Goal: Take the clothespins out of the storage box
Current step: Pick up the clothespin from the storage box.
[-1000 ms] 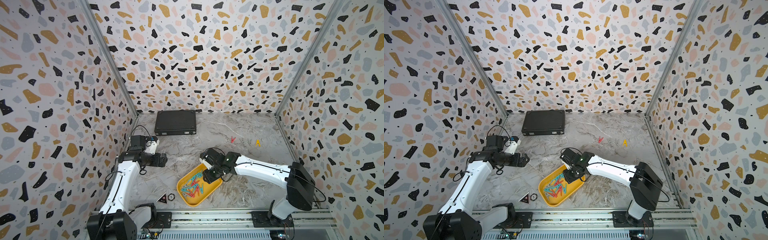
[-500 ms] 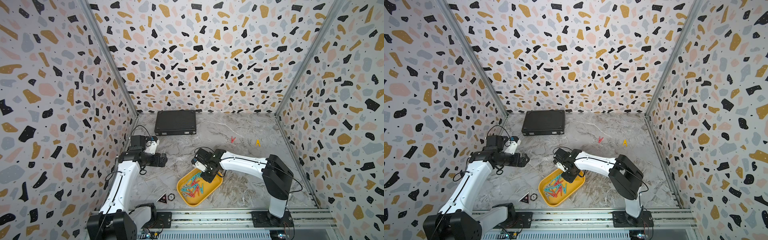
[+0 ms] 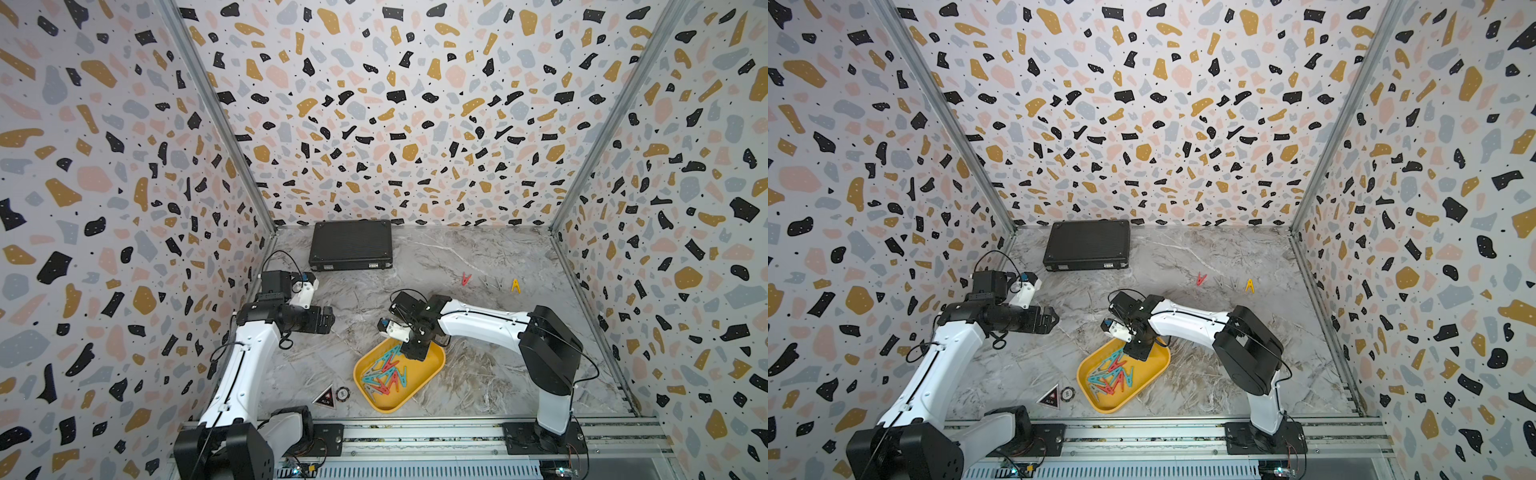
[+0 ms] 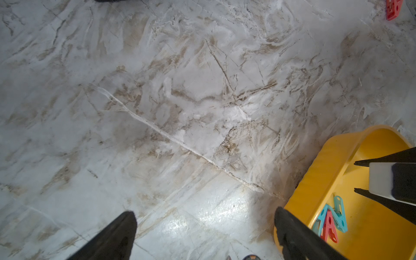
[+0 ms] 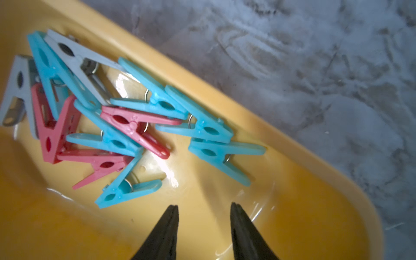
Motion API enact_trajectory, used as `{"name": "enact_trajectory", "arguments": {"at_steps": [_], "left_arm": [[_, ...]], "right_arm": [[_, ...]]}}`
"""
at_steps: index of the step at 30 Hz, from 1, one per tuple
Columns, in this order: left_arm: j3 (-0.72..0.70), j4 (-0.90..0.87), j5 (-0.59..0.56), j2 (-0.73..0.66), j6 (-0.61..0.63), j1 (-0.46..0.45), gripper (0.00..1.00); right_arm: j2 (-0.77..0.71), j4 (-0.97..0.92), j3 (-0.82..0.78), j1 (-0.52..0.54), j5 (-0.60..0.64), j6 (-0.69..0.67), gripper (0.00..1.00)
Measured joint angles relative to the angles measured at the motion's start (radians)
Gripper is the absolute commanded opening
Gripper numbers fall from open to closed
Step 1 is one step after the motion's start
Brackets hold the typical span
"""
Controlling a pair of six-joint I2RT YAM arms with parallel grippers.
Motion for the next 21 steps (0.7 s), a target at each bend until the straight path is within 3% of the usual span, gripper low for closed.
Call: {"name": "enact_trajectory", "arguments": {"at_steps": [21], "left_arm": [[0.0, 0.0, 0.0, 0.002, 0.0, 0.001, 1.0]], "right_arm": [[0.108, 0.014, 0.047, -0.02, -0.061, -0.062, 0.45]]}}
